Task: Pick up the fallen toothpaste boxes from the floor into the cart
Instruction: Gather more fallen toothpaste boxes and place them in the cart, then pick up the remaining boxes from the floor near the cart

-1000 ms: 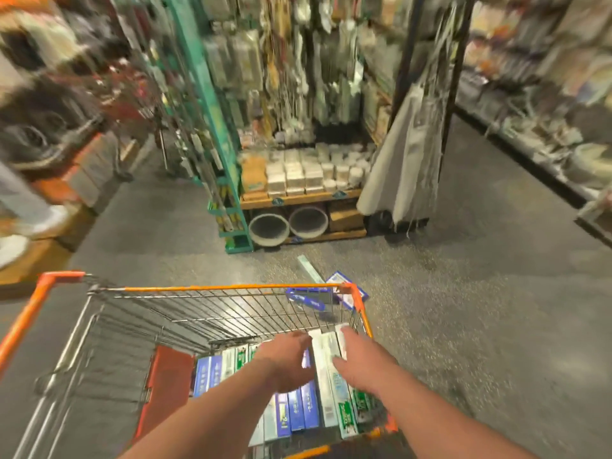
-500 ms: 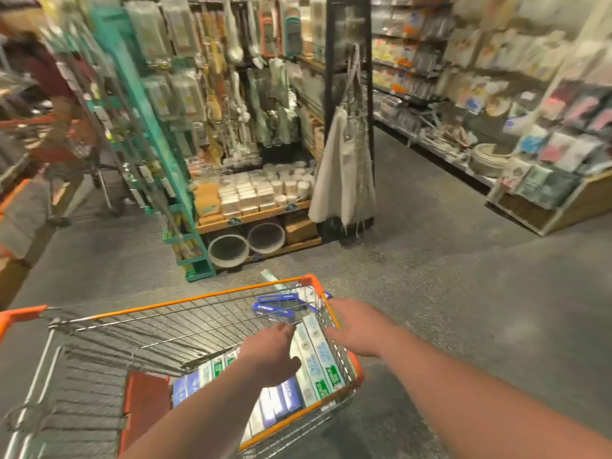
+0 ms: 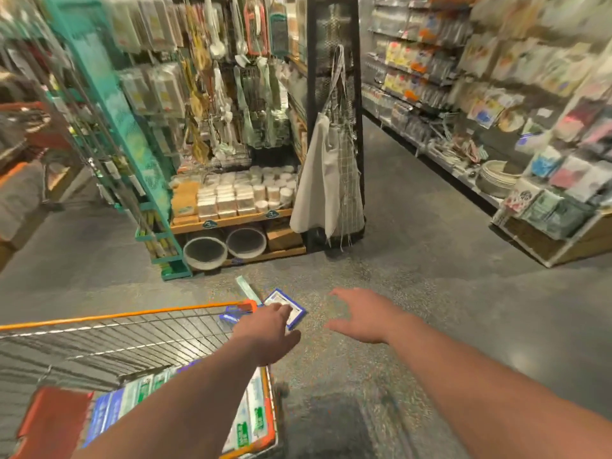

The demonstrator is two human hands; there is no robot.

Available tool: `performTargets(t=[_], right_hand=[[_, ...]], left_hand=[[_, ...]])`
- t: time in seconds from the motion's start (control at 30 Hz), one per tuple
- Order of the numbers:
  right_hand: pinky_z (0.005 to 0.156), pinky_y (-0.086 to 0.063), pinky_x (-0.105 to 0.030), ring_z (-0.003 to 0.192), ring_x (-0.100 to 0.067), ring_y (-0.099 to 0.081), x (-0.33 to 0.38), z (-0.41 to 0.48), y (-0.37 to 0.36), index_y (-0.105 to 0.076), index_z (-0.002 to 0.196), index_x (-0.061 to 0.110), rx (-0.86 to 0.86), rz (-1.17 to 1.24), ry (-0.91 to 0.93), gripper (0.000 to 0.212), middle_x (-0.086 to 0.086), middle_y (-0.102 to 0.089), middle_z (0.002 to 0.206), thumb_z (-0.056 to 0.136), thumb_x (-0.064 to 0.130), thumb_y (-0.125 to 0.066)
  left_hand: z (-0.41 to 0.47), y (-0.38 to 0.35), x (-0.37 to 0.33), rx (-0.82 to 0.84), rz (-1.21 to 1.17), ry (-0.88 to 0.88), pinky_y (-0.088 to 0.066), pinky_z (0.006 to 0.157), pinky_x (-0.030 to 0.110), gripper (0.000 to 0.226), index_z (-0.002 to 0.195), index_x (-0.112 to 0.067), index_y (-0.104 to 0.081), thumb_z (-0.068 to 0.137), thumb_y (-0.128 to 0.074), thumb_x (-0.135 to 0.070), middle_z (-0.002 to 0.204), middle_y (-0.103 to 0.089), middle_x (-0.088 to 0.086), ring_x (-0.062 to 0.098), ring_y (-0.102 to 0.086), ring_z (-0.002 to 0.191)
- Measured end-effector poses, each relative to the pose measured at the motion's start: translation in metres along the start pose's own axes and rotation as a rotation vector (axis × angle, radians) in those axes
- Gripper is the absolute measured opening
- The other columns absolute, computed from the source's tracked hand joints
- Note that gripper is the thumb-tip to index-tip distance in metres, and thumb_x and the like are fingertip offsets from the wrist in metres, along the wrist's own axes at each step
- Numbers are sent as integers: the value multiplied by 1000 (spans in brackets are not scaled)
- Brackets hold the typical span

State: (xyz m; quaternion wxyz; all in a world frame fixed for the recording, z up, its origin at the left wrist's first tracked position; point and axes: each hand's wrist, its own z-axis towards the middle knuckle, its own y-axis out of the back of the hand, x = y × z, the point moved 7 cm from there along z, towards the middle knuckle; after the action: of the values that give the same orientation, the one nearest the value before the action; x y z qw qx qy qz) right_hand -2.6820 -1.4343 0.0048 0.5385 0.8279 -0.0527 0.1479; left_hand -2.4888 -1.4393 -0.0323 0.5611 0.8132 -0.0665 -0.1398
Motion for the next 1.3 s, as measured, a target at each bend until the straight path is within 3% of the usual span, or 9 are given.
performTargets(t=[0.27,0.7,0.9,1.1,1.3], right_hand=[[116,-35,-44,147,-23,-34,-65,85,24,-21,160,29,119,-48,72,89,0,-30,164,88,64,-61],[115,-36,-38,145,-21,-37,-23,352,136,-23,160,24,182,-213,282,88,-1,-34,162,90,62,-61],[113,-38,-37,143,-22,-40,12,461,170,-22,160,22,222,-274,372,90,-2,-37,160,90,62,-61],[113,-40,-40,139,-24,-45,64,571,151,-31,156,18,328,-369,563,86,-5,-43,156,89,63,-62],[114,-37,-39,141,-27,-42,146,646,124,-31,156,13,467,-482,871,88,-9,-41,157,89,62,-61]], left_hand=[[82,17,-22,-8,-7,127,-48,97,45,62,143,-24,-44,93,-45,-61,145,-49,-3,24,-49,132],[312,81,86,-9,-195,327,-52,91,43,58,140,-25,-47,95,-48,-62,136,-55,-4,21,-57,116],[378,127,145,-65,-252,422,-51,96,45,64,148,-26,-40,95,-47,-61,146,-50,-3,21,-53,127],[397,111,222,-34,-318,663,-48,100,45,62,147,-23,-42,96,-45,-58,145,-50,-1,23,-52,129],[387,91,263,-44,-475,1025,-47,99,46,58,135,-21,-49,93,-43,-60,134,-53,3,27,-54,123]])
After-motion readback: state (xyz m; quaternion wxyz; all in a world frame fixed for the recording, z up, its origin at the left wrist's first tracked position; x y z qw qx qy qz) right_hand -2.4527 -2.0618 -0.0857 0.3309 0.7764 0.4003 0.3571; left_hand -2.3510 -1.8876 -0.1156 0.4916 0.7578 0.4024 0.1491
